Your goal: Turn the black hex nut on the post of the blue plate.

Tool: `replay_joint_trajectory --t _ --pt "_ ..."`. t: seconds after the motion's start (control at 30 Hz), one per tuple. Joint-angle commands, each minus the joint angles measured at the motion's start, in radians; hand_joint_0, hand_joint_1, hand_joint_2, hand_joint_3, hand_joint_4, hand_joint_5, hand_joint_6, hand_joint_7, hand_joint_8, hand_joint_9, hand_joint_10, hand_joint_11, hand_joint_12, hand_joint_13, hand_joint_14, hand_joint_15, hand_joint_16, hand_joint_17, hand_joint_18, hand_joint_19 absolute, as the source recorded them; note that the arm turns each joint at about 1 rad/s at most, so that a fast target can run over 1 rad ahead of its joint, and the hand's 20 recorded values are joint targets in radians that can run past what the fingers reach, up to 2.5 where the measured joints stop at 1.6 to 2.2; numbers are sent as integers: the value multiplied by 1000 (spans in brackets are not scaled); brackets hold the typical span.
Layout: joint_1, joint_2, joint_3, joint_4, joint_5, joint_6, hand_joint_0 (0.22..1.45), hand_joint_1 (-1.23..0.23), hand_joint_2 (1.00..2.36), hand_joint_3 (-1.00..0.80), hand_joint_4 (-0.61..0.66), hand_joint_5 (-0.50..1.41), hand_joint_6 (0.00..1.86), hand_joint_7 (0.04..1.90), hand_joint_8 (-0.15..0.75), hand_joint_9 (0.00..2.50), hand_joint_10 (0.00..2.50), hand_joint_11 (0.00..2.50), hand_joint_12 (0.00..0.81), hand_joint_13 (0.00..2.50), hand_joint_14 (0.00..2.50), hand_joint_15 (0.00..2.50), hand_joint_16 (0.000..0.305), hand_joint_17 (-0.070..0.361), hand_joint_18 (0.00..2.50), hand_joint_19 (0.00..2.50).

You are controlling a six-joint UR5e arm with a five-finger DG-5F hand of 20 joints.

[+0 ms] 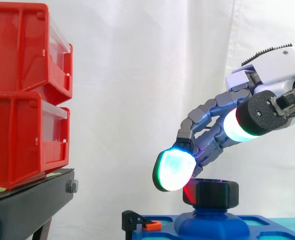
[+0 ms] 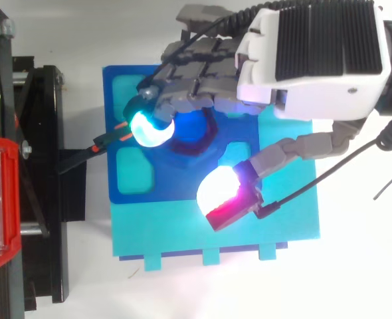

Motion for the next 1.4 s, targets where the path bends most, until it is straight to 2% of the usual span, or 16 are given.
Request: replay_joint_trajectory --t 0.0,0.2,0.27,0.37,0.43,0.63,0.73,0.87,1.03,1.07,1.17,1.2,1.37 --pt "-21 0 -1 2 -29 -15 480 -464 1000 -500 167 -212 502 683 238 356 0 0 371 250 1 26 57 129 0 79" --pt "-49 0 -1 3 -59 -37 480 -465 1000 -500 169 -212 502 681 239 356 0 0 371 258 0 28 57 129 0 78" --pt "-66 0 -1 3 -81 -52 480 -465 1000 -500 169 -212 502 681 240 356 0 0 372 261 1 31 57 129 0 79" --pt "-73 0 -1 2 -90 -60 481 -465 1000 -500 168 -212 502 683 240 357 0 0 373 267 0 34 58 129 0 84" --pt "-87 0 -1 3 -104 -69 481 -465 1000 -500 168 -212 502 683 240 358 0 0 373 268 0 31 58 129 0 86" --pt "-96 0 1 31 -118 -72 481 -466 1000 -500 167 -212 502 680 241 358 0 0 373 278 1 37 57 129 0 89" --pt "-89 0 5 48 -111 -73 481 -466 1000 -500 167 -212 502 681 243 360 0 0 373 277 2 32 57 128 0 94" --pt "-80 -2 36 45 -107 -73 480 -465 1000 -500 168 -212 502 681 242 361 0 0 372 280 0 37 57 129 0 94" --pt "-61 -9 37 60 -88 -75 480 -463 1000 -500 168 -211 502 677 243 361 0 0 372 283 2 44 57 129 0 89" --pt "-44 -31 37 74 -61 -73 479 -463 1000 -500 169 -212 502 681 244 364 0 0 373 284 1 45 57 129 0 100" --pt "-30 -37 37 88 -50 -73 480 -463 1000 -500 168 -211 502 682 244 363 0 0 373 286 0 45 57 129 0 101" --pt "-18 -48 41 97 -36 -72 480 -462 1000 -500 169 -211 502 680 244 364 0 0 373 287 0 42 57 129 0 93" --pt "5 -48 41 100 -6 -73 480 -461 1000 -500 170 -211 502 683 245 363 0 0 374 290 0 42 57 129 0 101"
